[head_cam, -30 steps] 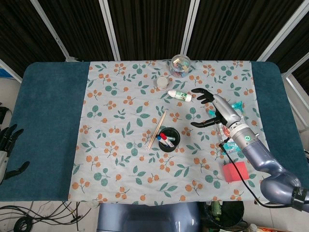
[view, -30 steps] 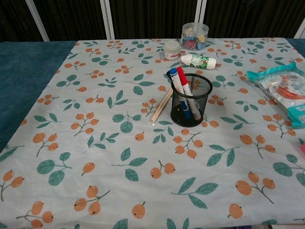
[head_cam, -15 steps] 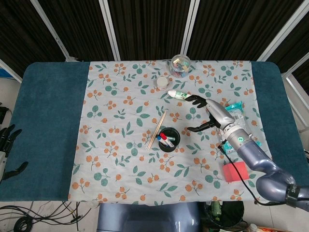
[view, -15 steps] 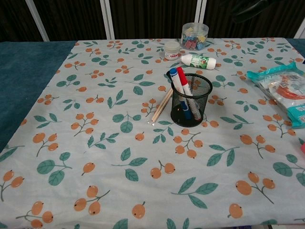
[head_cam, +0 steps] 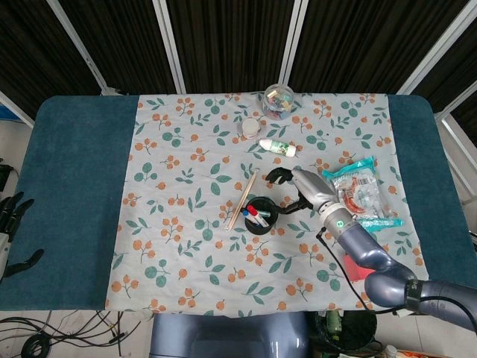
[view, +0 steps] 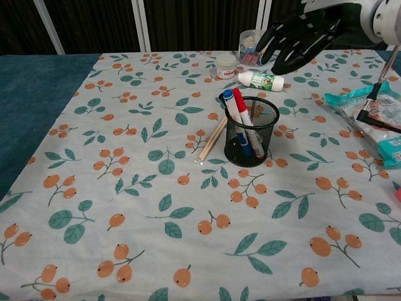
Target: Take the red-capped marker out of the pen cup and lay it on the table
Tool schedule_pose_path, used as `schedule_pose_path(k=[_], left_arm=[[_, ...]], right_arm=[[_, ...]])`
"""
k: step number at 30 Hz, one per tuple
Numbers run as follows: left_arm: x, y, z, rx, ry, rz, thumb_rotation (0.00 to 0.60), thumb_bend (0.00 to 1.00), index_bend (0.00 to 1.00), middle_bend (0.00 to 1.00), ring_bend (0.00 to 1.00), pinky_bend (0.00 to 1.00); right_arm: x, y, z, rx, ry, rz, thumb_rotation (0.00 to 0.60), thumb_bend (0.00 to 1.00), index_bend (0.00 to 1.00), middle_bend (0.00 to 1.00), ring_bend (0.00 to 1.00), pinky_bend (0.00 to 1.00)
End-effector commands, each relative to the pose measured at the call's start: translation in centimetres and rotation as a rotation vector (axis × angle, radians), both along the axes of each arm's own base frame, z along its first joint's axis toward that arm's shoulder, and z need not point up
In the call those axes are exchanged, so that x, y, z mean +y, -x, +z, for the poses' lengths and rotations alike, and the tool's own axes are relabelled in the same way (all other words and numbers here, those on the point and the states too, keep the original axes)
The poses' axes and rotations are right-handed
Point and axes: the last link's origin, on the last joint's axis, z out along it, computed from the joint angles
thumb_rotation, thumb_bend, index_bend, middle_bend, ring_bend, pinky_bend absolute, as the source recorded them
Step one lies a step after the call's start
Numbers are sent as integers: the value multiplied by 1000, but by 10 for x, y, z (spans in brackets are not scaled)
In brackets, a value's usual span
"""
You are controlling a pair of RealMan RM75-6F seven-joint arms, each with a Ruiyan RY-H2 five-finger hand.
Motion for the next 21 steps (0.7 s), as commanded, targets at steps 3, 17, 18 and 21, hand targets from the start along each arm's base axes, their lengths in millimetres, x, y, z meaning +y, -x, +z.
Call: schedule_pose_path(k=[3, 17, 18, 21], left_arm=[[0, 1, -1, 1, 4, 8, 600, 181, 94, 0, 0, 0], [2, 1, -1, -5, 2, 10, 600, 182, 94, 0, 0, 0], [2, 1, -1, -5, 3, 11, 600, 182, 93, 0, 0, 0], [2, 1, -1, -6, 2, 13, 600, 182, 93, 0, 0, 0]], right_arm=[[9, -5, -21, 7, 12, 11, 600, 325, 378, 369, 314, 238], [17, -9, -53, 18, -45, 0, 600, 353, 421, 434, 396, 241], [16, -10, -54, 16, -43, 1, 600, 358, 428, 443, 403, 241], [15, -12, -56, 7, -36, 2, 600, 381, 448, 466, 422, 244]])
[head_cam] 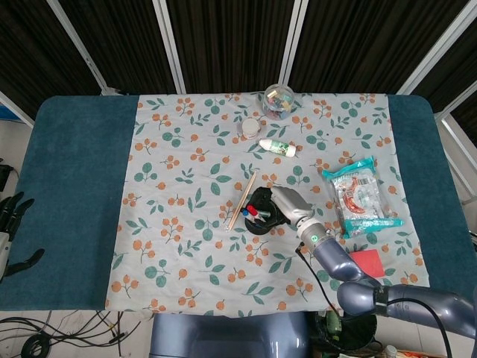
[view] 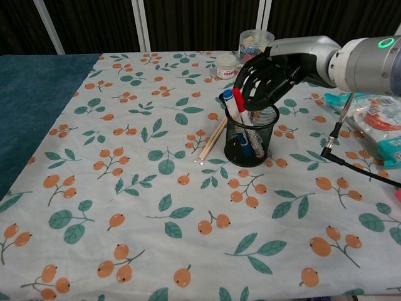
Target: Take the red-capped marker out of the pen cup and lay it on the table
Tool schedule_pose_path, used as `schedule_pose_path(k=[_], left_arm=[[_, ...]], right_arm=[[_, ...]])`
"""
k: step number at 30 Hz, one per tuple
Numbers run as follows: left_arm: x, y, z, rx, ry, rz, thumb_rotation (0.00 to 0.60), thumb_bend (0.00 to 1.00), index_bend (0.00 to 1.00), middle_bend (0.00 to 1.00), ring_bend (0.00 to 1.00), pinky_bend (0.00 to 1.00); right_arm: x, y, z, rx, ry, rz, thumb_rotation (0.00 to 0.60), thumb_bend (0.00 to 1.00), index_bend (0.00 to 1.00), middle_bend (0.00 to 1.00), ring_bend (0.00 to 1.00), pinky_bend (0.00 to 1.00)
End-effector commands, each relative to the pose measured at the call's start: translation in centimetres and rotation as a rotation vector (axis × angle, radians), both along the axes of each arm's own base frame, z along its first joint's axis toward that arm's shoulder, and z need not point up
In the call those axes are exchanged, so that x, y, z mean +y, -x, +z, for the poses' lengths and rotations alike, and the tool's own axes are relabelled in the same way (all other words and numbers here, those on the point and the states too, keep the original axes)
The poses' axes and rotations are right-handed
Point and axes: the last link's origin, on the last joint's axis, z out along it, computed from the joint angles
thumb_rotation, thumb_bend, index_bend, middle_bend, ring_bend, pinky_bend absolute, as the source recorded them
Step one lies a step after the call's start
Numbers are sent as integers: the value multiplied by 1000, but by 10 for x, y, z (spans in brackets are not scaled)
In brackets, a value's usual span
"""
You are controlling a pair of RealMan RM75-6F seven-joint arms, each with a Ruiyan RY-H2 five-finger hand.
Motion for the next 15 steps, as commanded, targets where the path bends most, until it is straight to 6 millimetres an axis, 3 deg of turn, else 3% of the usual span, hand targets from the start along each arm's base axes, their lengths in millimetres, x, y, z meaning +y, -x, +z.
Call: schedule_pose_path(k=[1, 15], left_arm=[[0, 0, 0, -1, -1, 2, 600, 182, 94, 0, 0, 0], [1, 1, 0, -3, 0, 6, 600, 182, 96, 0, 0, 0]], right_arm=[[-1, -1, -1, -4, 5, 2, 600, 389, 451, 468, 424, 244], [-3, -3, -3, 7, -10, 10, 600, 419, 521, 505, 438, 244]])
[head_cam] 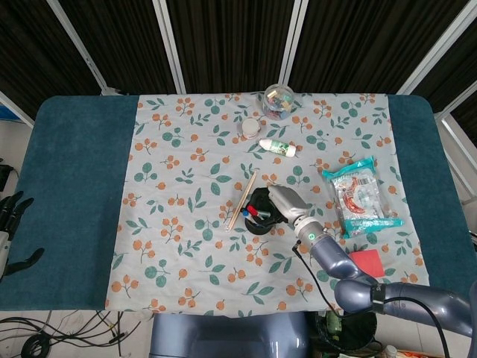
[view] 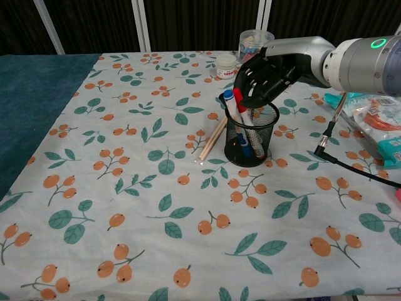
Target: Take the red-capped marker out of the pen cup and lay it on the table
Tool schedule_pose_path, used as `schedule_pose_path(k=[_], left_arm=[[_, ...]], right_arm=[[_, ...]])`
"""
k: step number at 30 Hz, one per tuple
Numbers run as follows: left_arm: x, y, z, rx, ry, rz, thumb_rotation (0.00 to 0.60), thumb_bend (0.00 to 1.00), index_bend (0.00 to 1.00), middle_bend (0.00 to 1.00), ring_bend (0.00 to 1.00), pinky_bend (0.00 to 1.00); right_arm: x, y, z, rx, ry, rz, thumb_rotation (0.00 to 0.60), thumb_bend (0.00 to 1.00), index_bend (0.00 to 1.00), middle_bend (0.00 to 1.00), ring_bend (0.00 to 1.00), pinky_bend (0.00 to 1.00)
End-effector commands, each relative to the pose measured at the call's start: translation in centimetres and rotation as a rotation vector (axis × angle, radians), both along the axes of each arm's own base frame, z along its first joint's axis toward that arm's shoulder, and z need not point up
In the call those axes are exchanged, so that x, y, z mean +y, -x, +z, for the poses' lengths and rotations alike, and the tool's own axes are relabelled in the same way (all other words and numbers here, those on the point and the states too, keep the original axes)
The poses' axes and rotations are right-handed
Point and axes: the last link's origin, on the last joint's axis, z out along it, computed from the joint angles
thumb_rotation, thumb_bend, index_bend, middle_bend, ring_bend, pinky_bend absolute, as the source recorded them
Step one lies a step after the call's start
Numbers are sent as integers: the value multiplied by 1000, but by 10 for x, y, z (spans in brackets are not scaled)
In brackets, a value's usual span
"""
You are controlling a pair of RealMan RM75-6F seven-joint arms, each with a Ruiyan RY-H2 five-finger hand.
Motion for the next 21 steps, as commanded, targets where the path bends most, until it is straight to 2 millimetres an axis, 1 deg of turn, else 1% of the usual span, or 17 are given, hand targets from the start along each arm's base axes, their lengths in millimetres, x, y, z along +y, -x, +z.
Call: schedule_pose_path(k=[1, 6, 12, 17, 21], left_arm=[[0, 0, 0, 1, 2, 1, 600, 182, 96, 0, 0, 0], [0, 0, 0, -1, -1, 2, 600, 182, 98, 0, 0, 0], [0, 1, 0, 0, 0, 3, 600, 182, 98, 0, 0, 0], [0, 0, 0, 0, 1, 2, 600, 182, 98, 0, 0, 0], [0, 0, 0, -1, 2, 3, 600, 182, 98, 0, 0, 0]], right_arm=[[0, -1, 0, 1, -1, 3, 600, 424, 525, 507, 440, 244], [-1, -1, 0, 2, -5, 2, 600, 444, 536, 513, 446, 244], [-3, -1, 3, 4, -3, 1, 600, 502, 557, 537, 464, 249], [-5, -3, 10, -14, 0, -4, 600, 510, 558, 538, 465, 254], [-7, -3, 20, -21, 10, -5, 600, 510, 558, 538, 465, 254]])
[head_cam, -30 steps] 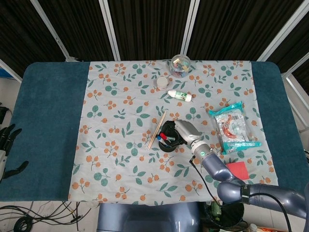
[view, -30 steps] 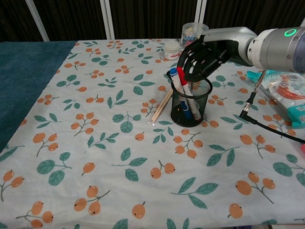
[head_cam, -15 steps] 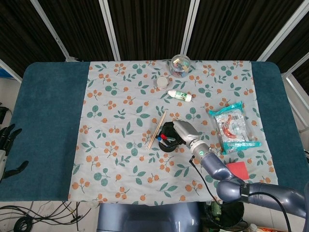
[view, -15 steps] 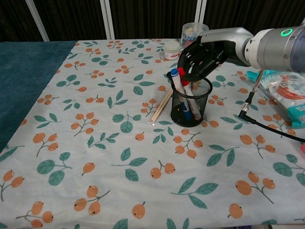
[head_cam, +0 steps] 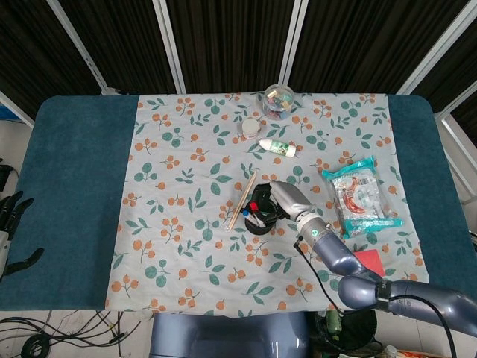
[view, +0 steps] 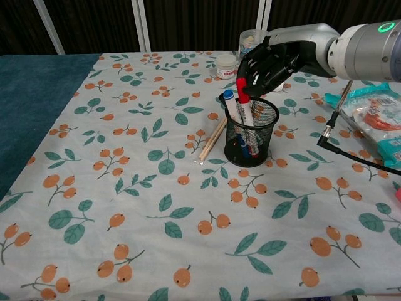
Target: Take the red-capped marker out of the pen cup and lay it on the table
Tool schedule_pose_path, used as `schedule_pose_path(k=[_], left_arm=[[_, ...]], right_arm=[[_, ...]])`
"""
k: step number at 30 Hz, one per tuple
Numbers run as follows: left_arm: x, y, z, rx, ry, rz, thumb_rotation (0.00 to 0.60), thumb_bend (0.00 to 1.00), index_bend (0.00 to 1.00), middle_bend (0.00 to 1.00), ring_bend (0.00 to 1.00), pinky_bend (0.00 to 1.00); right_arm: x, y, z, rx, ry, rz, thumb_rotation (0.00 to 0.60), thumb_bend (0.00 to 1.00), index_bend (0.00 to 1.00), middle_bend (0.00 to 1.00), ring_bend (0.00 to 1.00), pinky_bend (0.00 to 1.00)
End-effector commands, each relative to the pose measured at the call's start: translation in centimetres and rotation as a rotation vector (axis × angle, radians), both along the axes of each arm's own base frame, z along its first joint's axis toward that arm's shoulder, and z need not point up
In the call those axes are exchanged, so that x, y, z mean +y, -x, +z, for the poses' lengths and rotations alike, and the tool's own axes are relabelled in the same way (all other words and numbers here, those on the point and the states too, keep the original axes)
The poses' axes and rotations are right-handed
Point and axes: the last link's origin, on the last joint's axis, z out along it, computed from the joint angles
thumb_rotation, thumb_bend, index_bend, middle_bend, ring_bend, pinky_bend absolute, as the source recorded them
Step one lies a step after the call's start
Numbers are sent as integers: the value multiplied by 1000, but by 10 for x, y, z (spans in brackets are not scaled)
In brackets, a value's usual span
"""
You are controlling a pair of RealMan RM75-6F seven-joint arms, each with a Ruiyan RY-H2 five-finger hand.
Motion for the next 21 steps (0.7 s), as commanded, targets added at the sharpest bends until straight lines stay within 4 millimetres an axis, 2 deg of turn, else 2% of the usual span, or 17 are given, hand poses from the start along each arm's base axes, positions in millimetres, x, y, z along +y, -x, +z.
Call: schedule_pose_path(k=[1, 7, 12, 16, 18, 21], left_arm=[[0, 0, 0, 1, 0, 0, 600, 182, 98, 0, 0, 0], [0, 0, -1, 5, 2, 0, 600, 182, 98, 0, 0, 0], [-1, 0, -1, 6, 3, 0, 600, 182, 98, 0, 0, 0], [-1, 0, -1, 7, 2, -1, 600, 182, 98, 0, 0, 0], [-2, -1, -1, 8, 1, -1, 600, 182, 98, 0, 0, 0], [-2, -1, -1, 8, 0, -3, 600, 182, 98, 0, 0, 0]], right_arm=[[-1, -1, 9, -10, 8, -1, 600, 510, 558, 538, 465, 254], [-10, -4, 49, -72, 87, -15, 600, 511, 568, 538, 466, 254], [-15, 0, 96, -116, 175, -39, 600, 510, 578, 549, 474, 254], [-10, 15, 128, -103, 207, -68, 600, 511, 580, 549, 474, 254], [-4, 32, 142, -59, 207, -95, 600, 511, 580, 549, 473, 254], [3, 50, 149, -23, 190, -127, 600, 510, 580, 547, 473, 254]])
